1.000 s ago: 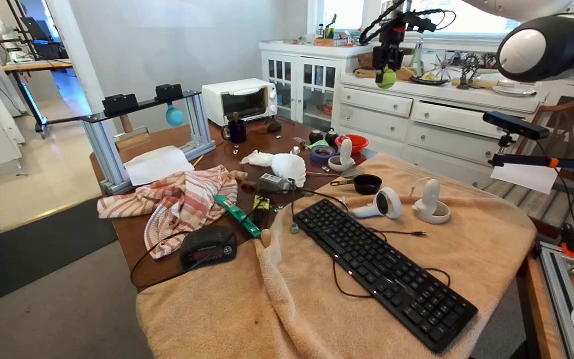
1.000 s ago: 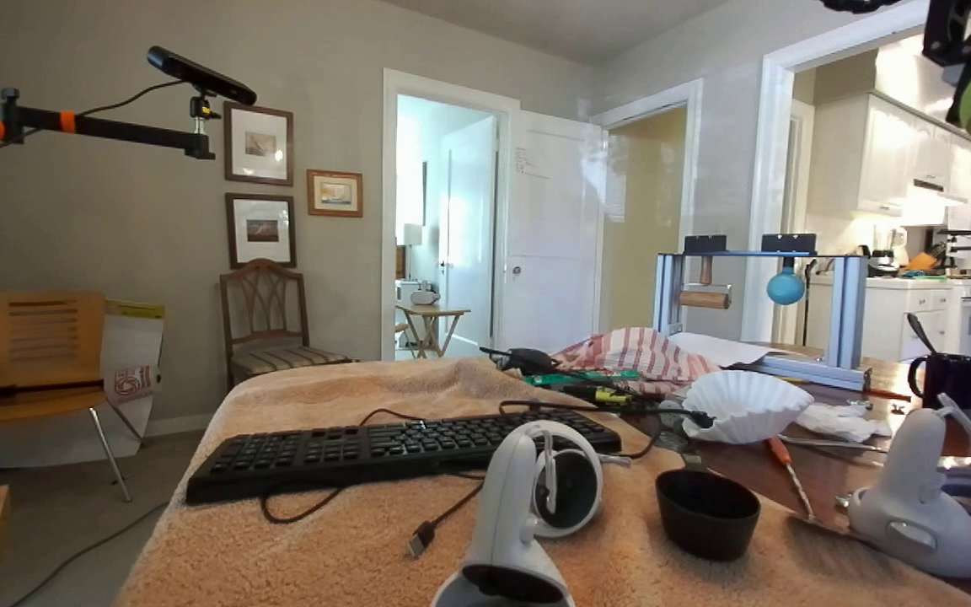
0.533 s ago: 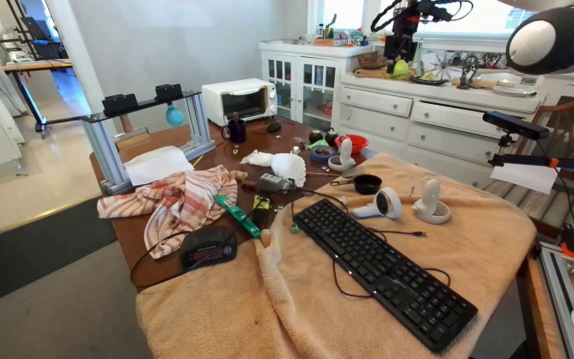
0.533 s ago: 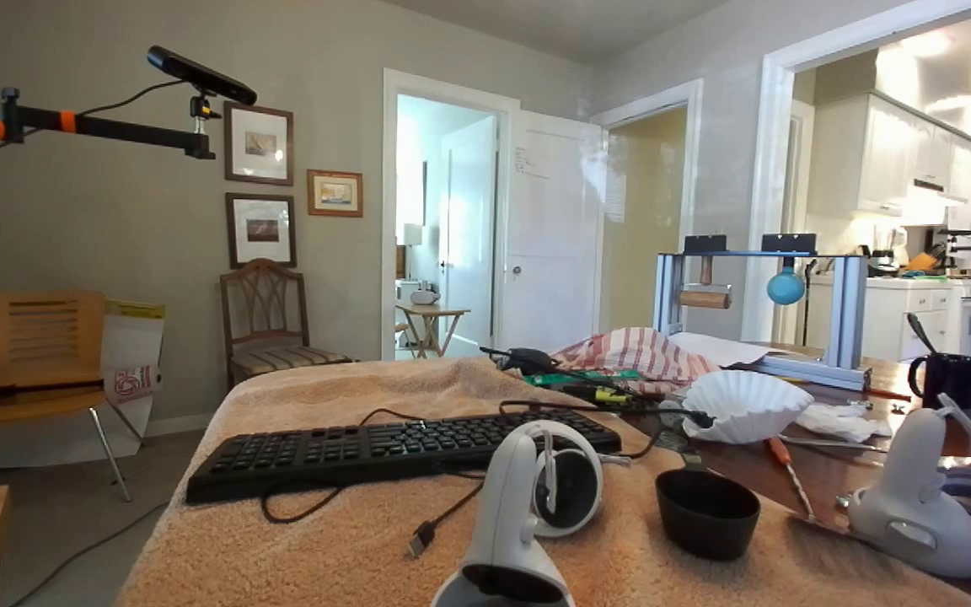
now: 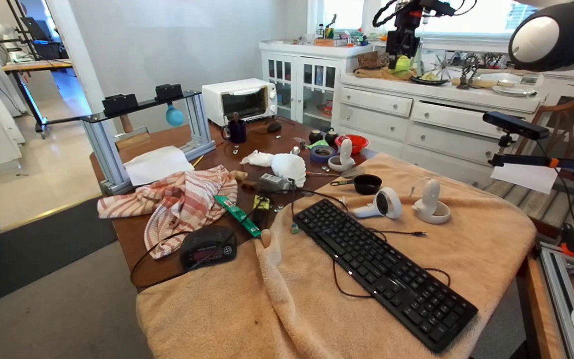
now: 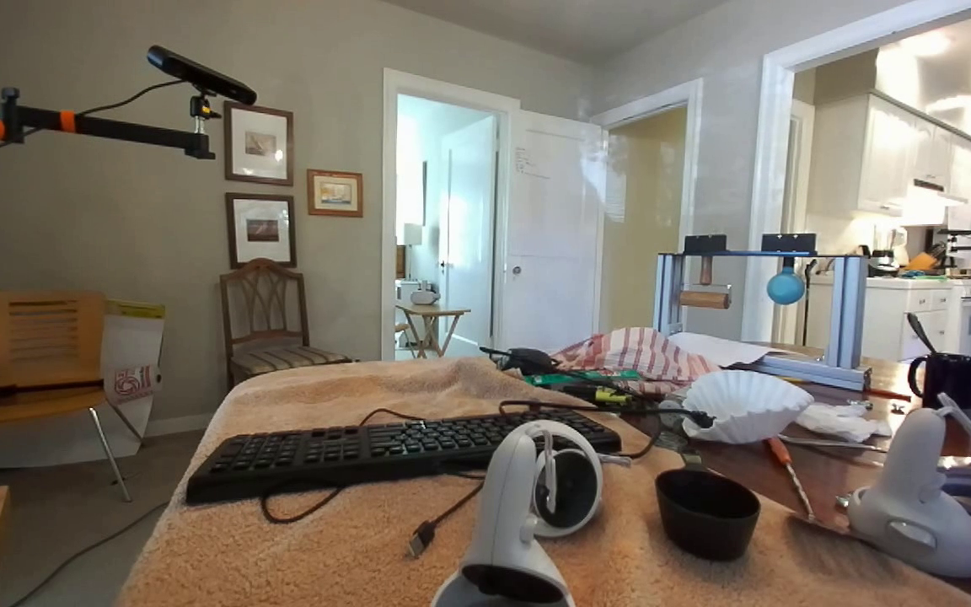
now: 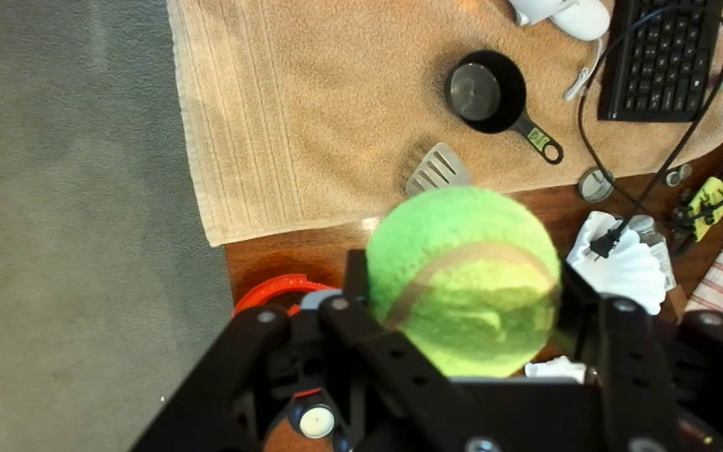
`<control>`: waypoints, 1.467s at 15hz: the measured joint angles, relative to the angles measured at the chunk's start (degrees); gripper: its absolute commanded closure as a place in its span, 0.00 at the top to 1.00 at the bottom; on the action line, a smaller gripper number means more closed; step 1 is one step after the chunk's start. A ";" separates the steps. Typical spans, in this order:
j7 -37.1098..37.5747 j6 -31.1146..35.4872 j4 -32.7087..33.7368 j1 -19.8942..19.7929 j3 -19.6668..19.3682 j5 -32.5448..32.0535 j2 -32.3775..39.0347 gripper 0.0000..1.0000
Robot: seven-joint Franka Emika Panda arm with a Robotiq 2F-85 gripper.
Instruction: Put the ball in the black item
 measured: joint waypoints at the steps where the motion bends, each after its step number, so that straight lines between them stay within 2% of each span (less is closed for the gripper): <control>1: 0.00 0.00 0.00 0.00 0.00 0.00 0.00 0.42; 6: -2.41 -1.28 -0.04 0.09 0.02 -0.13 -0.09 0.42; 10: -10.05 -11.97 -0.04 -1.96 0.25 0.04 -1.96 0.42; 13: -12.89 -15.71 0.12 -5.35 1.16 1.63 -4.21 0.42; 22: -2.79 -12.09 0.61 -19.97 5.07 15.64 -11.46 0.42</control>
